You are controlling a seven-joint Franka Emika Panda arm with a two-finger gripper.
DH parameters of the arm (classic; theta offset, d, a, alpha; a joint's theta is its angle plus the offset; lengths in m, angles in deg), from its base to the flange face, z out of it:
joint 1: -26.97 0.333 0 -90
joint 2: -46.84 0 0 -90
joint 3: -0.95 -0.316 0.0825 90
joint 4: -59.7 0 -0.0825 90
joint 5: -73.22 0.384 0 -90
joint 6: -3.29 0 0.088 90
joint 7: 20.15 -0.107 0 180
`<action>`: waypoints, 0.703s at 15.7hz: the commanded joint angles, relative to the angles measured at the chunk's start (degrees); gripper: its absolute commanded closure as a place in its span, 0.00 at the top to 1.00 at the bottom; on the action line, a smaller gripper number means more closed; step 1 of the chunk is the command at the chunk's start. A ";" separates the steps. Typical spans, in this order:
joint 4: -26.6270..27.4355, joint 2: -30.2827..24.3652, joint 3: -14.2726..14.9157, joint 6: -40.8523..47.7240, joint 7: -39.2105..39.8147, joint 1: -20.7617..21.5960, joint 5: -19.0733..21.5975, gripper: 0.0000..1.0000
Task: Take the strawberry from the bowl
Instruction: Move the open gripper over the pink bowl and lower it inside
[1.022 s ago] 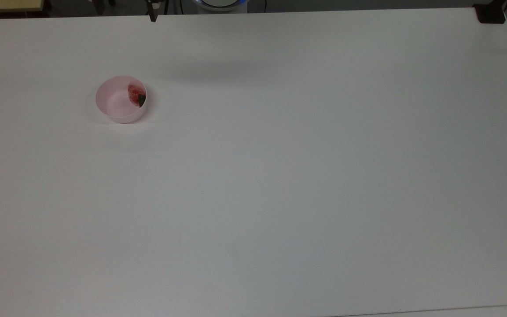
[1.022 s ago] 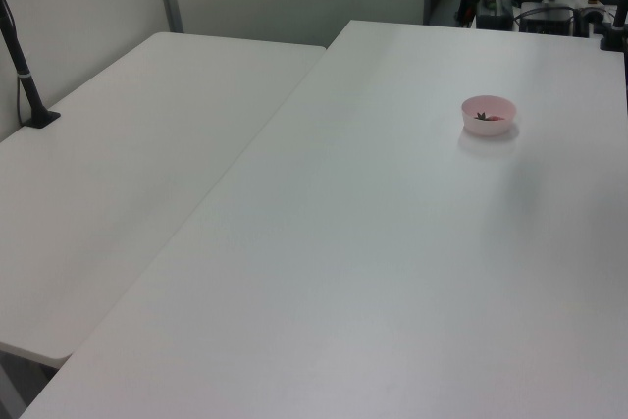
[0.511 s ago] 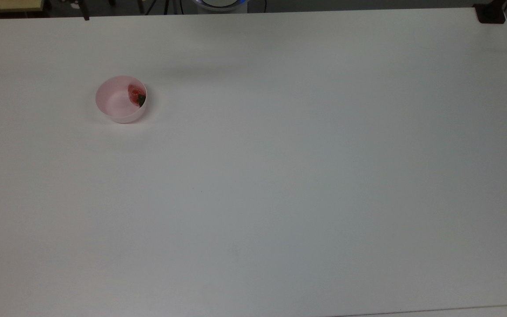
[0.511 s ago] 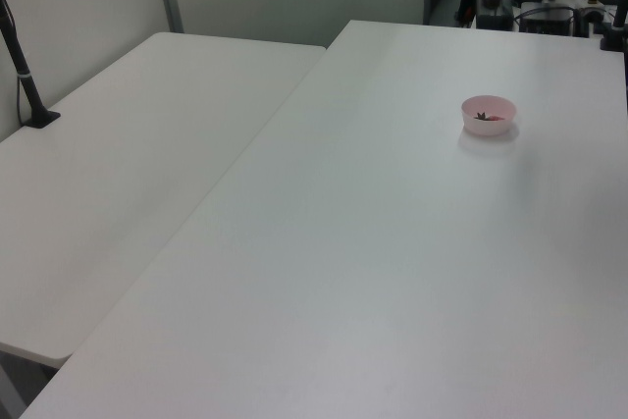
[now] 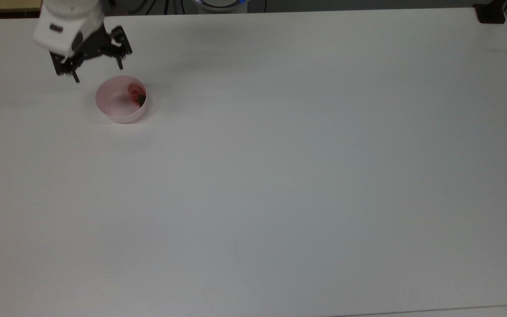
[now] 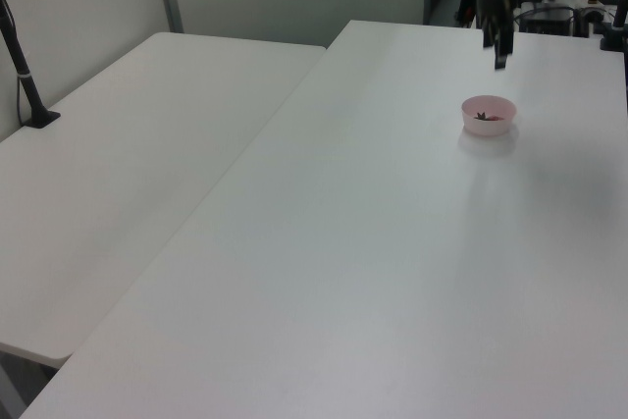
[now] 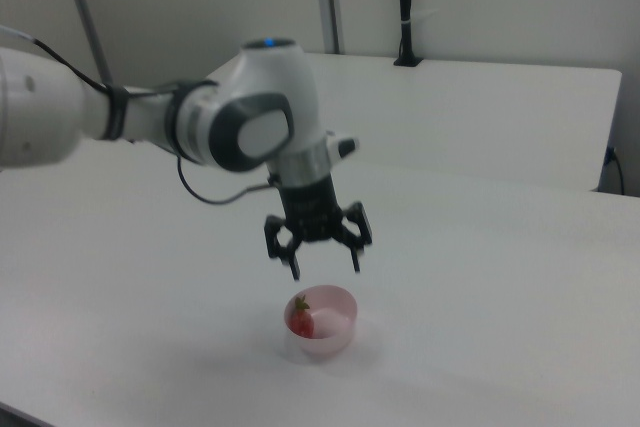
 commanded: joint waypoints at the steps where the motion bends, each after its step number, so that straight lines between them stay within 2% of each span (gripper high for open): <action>1: 0.96 4.52 1.04 -2.14 -3.61 0.55 -0.32 0.93; 9: 2.89 6.99 0.95 -1.97 -6.89 0.82 1.00 0.85; 11: 2.89 7.34 0.95 -1.97 -6.89 0.99 2.92 0.85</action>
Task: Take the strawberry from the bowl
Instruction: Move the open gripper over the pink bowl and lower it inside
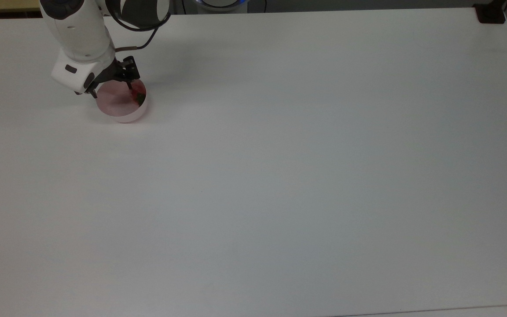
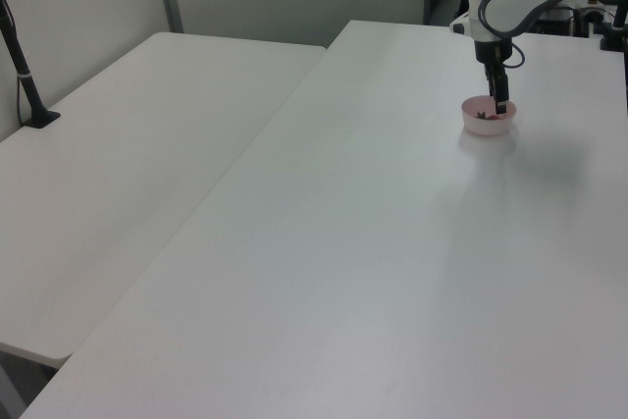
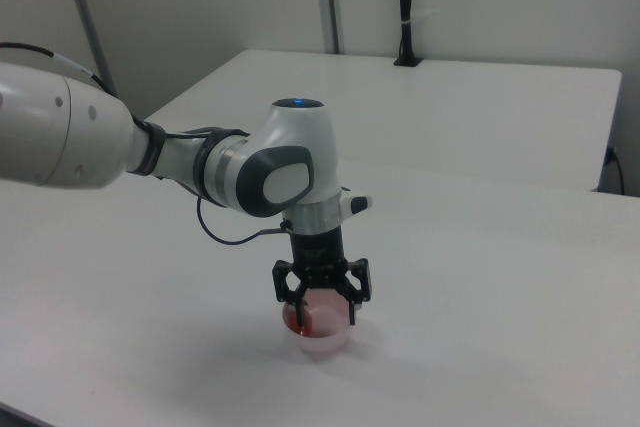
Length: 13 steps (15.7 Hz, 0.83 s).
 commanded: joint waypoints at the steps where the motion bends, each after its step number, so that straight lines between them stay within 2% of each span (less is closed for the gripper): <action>1: 1.41 -0.08 0.34 -0.48 -1.15 0.99 3.68 0.85; 13: 0.80 -2.01 0.16 2.06 -0.62 1.07 4.92 0.85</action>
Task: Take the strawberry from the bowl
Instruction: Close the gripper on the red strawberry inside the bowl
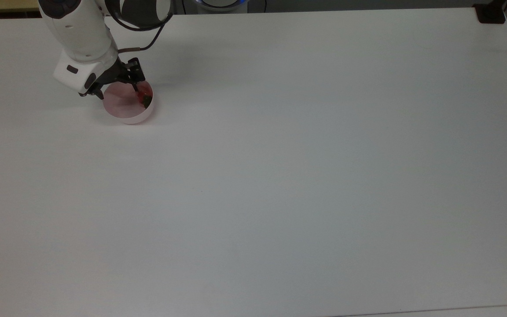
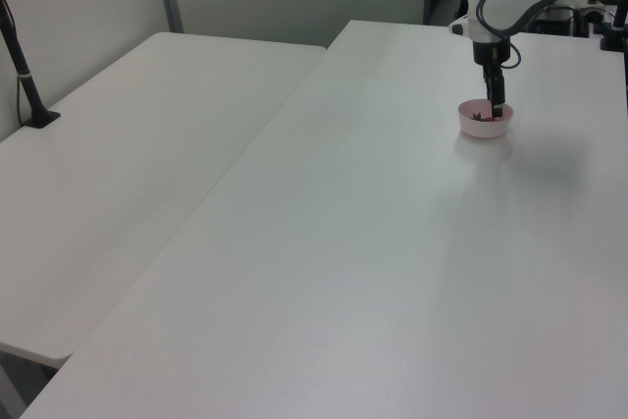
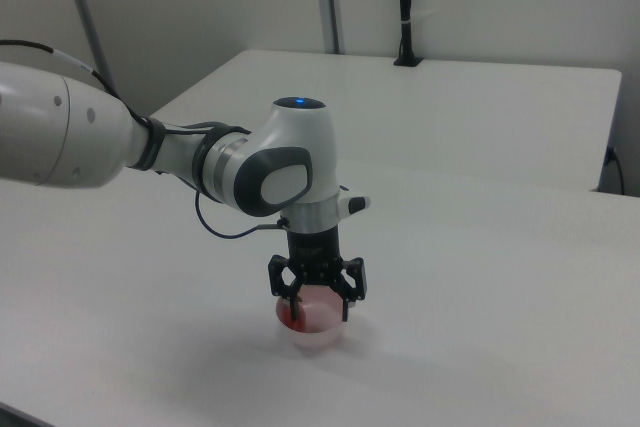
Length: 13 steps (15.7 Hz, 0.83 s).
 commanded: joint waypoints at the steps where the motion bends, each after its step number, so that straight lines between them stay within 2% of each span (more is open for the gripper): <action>1: 0.75 -2.19 0.08 2.36 -0.46 0.76 1.34 0.85; 5: 0.75 -2.98 -0.27 2.98 -0.63 1.11 3.01 0.84; 7: 0.75 -2.72 -1.06 2.89 -0.90 1.12 3.01 0.80; 10: 0.75 -2.37 -1.94 2.72 -0.90 1.12 3.19 0.68; 13: 0.84 -2.02 -2.47 2.45 -0.90 1.12 4.51 0.66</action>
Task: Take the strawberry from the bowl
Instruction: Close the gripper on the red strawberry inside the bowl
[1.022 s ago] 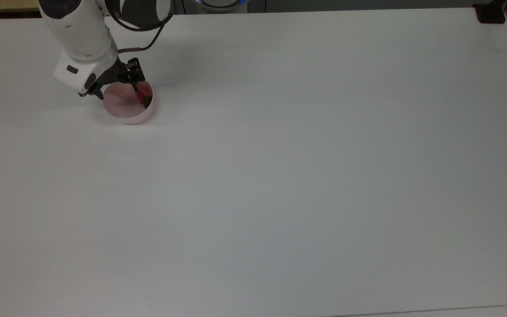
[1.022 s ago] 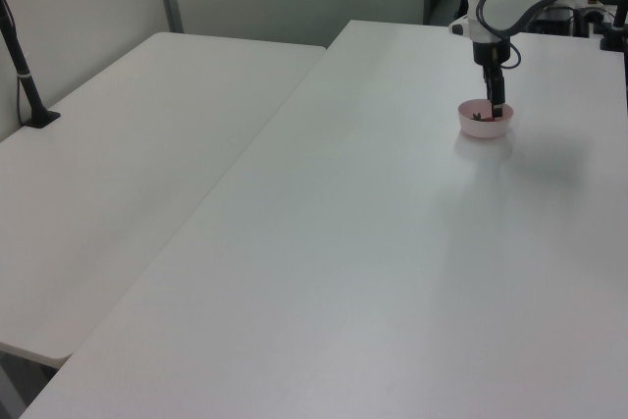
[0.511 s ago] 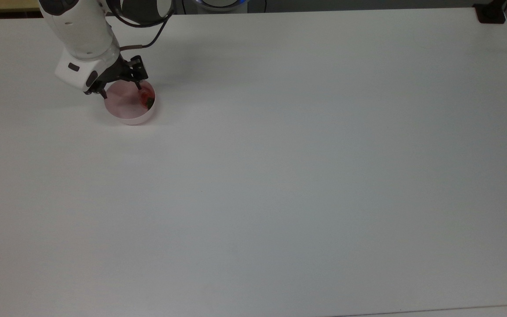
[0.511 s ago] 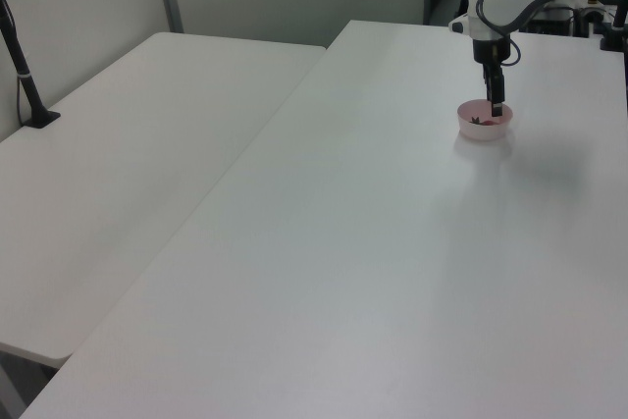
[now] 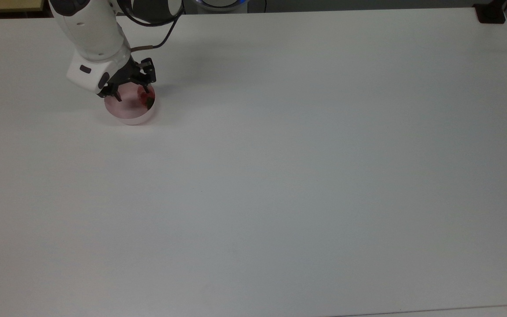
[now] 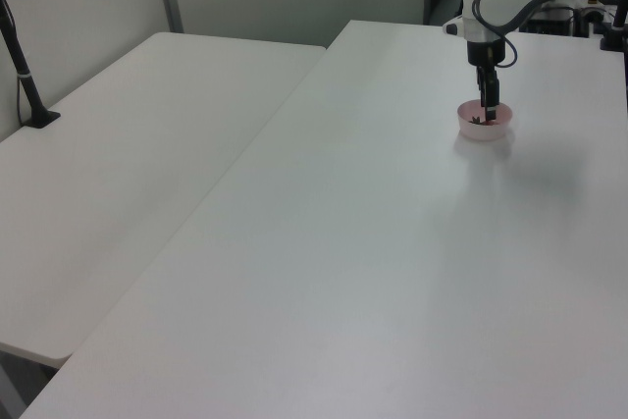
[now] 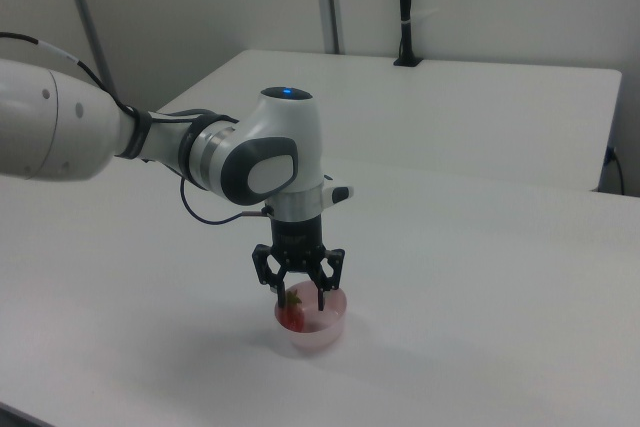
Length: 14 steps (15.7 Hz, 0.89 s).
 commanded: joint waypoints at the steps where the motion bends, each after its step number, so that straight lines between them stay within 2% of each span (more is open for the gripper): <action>1: 0.81 -0.50 -0.51 1.01 -0.75 0.33 1.52 0.66; 9: 1.07 1.88 -1.04 0.30 -0.57 0.24 1.43 0.66; 12: 1.16 2.14 -1.04 0.30 -0.57 0.15 1.34 0.57; 14: 1.07 1.79 -1.04 0.48 -0.92 0.06 1.52 0.42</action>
